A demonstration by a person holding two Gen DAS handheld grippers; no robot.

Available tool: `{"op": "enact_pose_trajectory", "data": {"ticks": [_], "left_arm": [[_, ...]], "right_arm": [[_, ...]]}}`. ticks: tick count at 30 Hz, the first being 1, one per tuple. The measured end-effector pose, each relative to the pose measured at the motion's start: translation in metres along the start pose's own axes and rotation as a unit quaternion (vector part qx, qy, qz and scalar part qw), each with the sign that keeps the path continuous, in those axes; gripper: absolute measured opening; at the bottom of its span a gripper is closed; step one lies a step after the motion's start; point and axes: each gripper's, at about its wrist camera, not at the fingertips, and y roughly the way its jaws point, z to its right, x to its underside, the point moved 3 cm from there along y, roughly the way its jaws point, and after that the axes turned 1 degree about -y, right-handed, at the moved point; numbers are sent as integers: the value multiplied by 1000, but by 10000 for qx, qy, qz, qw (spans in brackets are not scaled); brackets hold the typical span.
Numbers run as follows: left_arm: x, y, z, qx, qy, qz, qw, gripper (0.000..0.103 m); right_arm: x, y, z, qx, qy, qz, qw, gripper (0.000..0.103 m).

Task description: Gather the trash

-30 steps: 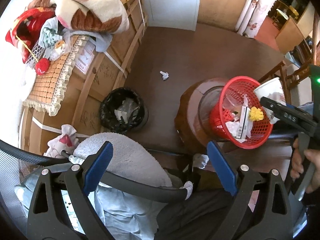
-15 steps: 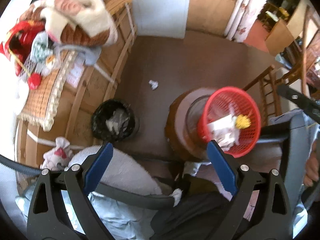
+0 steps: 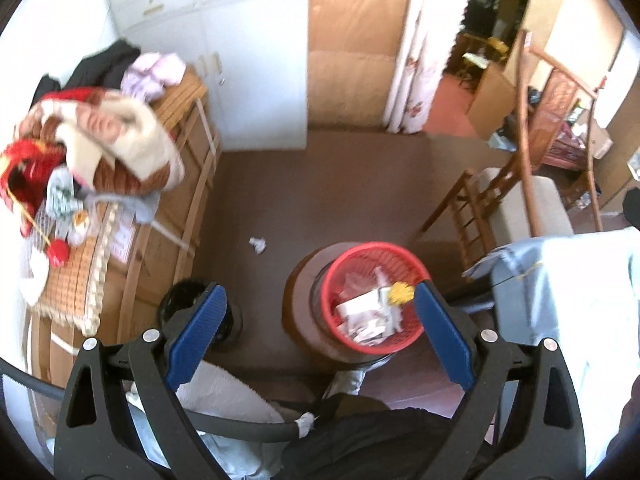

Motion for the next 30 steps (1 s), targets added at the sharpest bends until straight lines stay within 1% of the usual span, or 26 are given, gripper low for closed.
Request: {"op": "enact_pose_trajectory", "data": {"ticks": [4, 6, 7, 9, 11, 15, 17, 21, 24, 27, 30], "left_arm": [[-6, -32, 22, 44, 192, 296, 9994, 92], [-5, -45, 30, 5, 259, 384, 9989, 94], [-4, -51, 34, -29, 298, 422, 9987, 95], [1, -59, 39, -49, 350, 443, 9984, 96], [10, -63, 44, -88, 376, 416, 9984, 96], [30, -54, 47, -203, 363, 172, 9990, 96], [40, -41, 46, -238, 328, -98, 9991, 96], [58, -13, 44, -422, 206, -603, 9971, 96], [64, 2, 39, -461, 64, -822, 9955, 96], [65, 16, 35, -587, 15, -936, 9939, 96], [62, 30, 32, -635, -27, -1039, 9926, 96]], "right_arm": [[5, -40, 11, 196, 155, 282, 9993, 86], [14, -53, 14, 304, 209, 331, 9988, 90], [19, -58, 16, 329, 241, 333, 9986, 93], [33, -63, 19, 310, 313, 267, 9987, 94], [48, -61, 23, 323, 364, 64, 9988, 94], [72, -46, 28, 351, 481, -381, 9975, 95], [80, -35, 30, 347, 517, -615, 9962, 95], [93, -6, 24, 282, 291, -1200, 9919, 95], [98, 9, 23, 309, 171, -1427, 9891, 95], [98, 27, 25, 422, 61, -1526, 9874, 95], [101, 49, 27, 402, -7, -1691, 9848, 95]]}}
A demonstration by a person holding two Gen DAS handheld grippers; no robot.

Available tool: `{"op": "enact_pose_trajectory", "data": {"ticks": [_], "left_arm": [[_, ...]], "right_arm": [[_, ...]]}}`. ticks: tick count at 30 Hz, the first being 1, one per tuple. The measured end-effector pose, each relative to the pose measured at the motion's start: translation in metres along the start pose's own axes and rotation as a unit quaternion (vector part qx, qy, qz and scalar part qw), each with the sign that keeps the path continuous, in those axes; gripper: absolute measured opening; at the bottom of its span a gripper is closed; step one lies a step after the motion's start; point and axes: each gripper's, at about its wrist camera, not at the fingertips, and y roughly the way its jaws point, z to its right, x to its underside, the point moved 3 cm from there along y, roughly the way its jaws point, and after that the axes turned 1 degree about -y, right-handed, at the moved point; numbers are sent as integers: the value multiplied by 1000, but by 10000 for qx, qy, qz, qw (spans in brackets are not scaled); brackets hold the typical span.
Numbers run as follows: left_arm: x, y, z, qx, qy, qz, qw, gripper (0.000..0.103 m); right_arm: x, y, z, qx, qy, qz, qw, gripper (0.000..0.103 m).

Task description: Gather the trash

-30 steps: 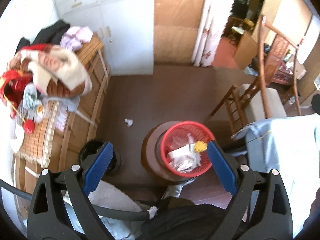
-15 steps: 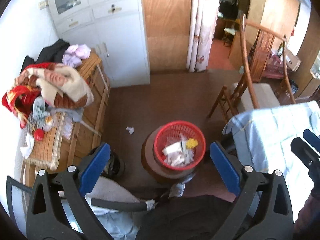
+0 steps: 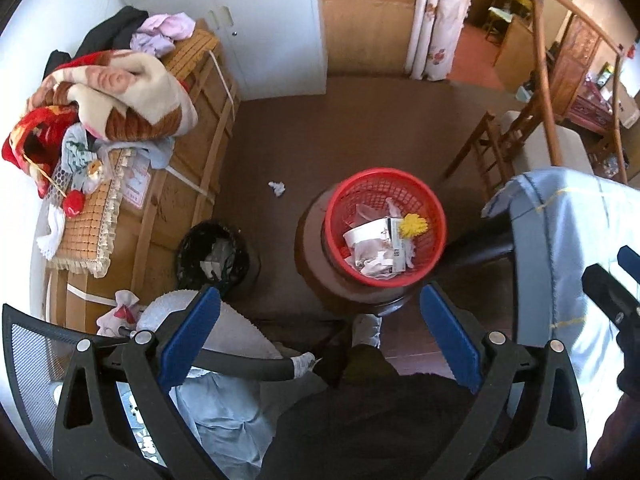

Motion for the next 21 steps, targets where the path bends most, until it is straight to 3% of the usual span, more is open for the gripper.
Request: {"op": "enact_pose_trajectory", "data": {"ticks": [11, 21], "left_arm": [[-32, 42, 5, -124, 35, -248, 9996, 96], [-48, 63, 3, -85, 92, -410, 9991, 96]], "right_arm": [[-24, 56, -3, 22, -226, -396, 9990, 95], [-39, 72, -6, 77, -307, -563, 9979, 95]]}}
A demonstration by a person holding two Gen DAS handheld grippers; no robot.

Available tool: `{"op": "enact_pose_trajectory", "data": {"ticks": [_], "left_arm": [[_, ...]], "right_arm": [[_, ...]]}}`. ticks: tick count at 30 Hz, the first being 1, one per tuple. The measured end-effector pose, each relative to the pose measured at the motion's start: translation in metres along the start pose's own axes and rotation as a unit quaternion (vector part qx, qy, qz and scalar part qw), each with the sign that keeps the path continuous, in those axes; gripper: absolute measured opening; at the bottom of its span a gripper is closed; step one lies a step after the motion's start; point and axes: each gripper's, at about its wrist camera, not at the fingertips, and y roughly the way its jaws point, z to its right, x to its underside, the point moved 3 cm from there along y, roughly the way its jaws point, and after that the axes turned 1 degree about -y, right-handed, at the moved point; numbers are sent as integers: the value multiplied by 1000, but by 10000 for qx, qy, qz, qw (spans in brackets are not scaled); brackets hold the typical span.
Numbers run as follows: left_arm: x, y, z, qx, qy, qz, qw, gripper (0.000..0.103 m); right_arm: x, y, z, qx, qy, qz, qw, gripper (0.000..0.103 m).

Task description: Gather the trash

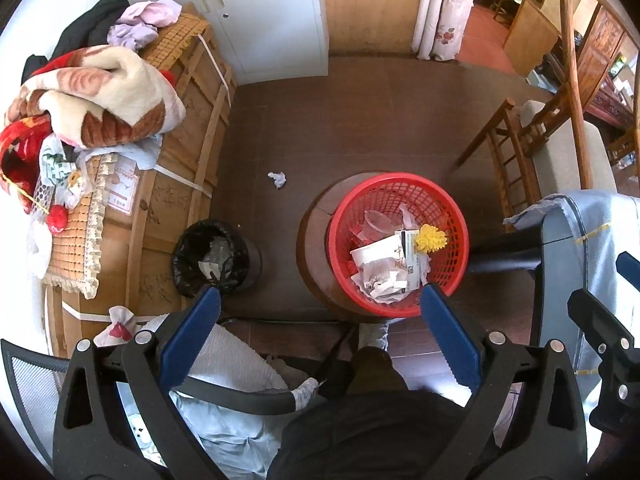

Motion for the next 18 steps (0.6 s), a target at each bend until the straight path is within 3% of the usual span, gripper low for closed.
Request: {"op": "enact_pose_trajectory", "data": {"ticks": [18], "left_arm": [[9, -5, -3, -4, 8, 222, 9998, 96]], "right_arm": [[4, -2, -7, 65, -37, 11, 10000, 95]]}}
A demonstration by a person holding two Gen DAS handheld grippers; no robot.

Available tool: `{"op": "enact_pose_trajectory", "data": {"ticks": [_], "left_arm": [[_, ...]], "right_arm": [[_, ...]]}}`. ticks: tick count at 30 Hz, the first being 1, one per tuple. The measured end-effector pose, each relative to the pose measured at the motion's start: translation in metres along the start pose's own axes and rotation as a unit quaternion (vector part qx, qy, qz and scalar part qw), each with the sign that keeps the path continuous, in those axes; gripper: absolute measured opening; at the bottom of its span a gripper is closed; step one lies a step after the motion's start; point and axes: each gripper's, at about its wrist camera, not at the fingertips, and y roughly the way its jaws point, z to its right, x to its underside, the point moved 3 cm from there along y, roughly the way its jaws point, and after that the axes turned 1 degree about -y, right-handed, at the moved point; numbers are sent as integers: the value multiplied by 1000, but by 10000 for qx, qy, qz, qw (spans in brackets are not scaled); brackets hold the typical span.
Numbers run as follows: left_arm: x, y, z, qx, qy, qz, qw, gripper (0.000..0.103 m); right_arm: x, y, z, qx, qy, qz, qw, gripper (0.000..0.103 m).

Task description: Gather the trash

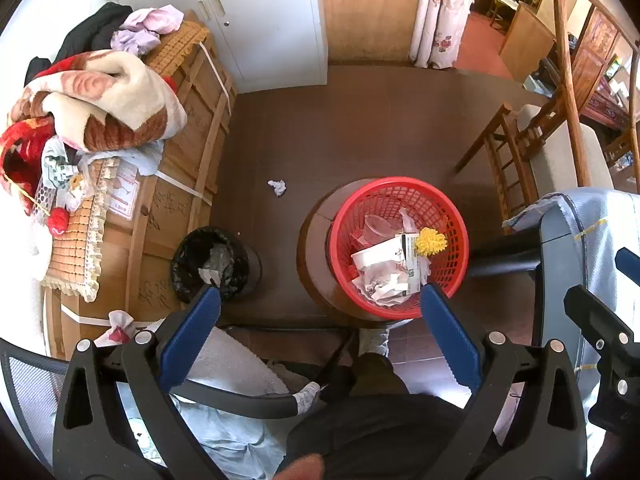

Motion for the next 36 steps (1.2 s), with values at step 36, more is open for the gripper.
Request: {"op": "enact_pose_trajectory", "data": {"ticks": [36], "left_arm": [[-4, -7, 4, 133, 22, 61, 9999, 96]], "right_arm": [[3, -7, 5, 4, 41, 46, 10000, 95]]}}
